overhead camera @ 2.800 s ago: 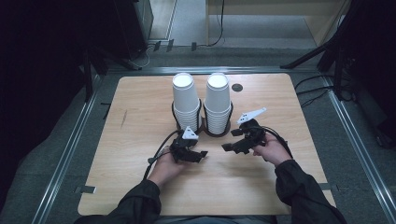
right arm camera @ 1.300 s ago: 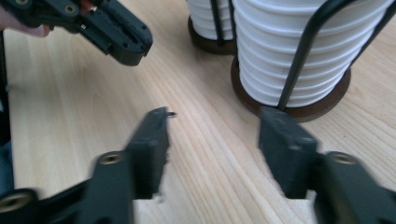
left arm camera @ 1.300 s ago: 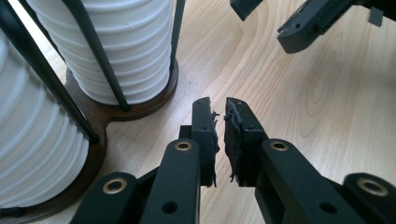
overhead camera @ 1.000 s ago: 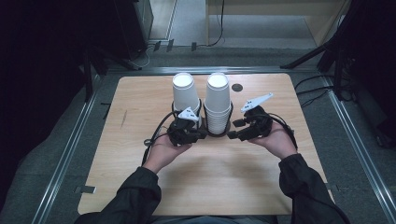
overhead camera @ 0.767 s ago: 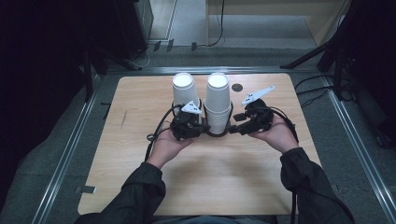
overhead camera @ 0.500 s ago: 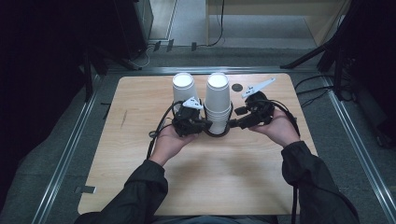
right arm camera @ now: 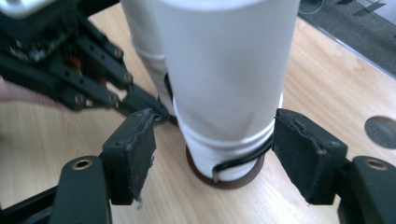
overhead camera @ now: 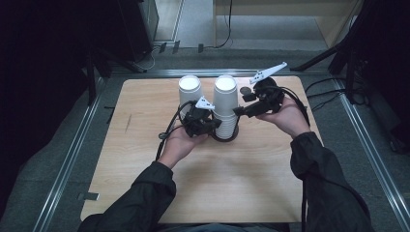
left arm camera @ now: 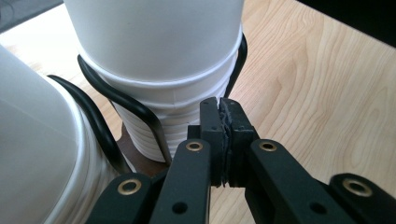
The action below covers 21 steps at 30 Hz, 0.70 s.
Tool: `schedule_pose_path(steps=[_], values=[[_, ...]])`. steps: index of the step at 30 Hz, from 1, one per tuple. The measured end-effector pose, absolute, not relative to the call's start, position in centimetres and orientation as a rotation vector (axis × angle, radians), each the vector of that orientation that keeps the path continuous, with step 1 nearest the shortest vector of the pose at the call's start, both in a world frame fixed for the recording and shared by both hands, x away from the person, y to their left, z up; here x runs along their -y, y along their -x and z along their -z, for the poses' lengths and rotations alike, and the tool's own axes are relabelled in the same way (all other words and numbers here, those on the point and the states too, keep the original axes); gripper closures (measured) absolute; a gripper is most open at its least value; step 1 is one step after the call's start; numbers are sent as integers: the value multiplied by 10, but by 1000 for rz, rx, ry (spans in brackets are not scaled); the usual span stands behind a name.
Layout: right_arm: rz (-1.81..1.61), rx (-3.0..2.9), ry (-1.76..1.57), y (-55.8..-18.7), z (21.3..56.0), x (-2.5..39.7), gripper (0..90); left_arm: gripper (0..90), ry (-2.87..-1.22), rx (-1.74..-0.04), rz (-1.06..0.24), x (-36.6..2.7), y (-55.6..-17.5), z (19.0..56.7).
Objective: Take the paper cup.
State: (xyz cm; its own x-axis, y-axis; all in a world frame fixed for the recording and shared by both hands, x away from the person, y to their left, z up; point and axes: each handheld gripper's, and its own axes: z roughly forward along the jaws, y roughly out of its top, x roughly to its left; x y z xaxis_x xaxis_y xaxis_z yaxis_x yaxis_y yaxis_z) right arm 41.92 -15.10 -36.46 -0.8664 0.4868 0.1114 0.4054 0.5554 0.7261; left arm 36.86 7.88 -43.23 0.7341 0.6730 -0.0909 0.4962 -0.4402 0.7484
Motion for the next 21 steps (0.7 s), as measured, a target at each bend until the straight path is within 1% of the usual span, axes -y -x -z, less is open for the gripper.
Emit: schedule_pose_path(steps=[4, 9, 13, 21], values=[[-1208, -2698, -776, -428, 352, 140, 237, 890, -2117, -886, -280, -80, -370, 433], [-1184, -2717, -775, -437, 343, 128, 209, 891, -2123, -885, -275, -81, -372, 433], [-1103, -2753, -727, -444, 331, 110, 158, 890, -2114, -891, -274, -80, -372, 433], [-975, -2788, -706, -454, 324, 84, 106, 880, -2125, -887, -293, -78, -372, 435]])
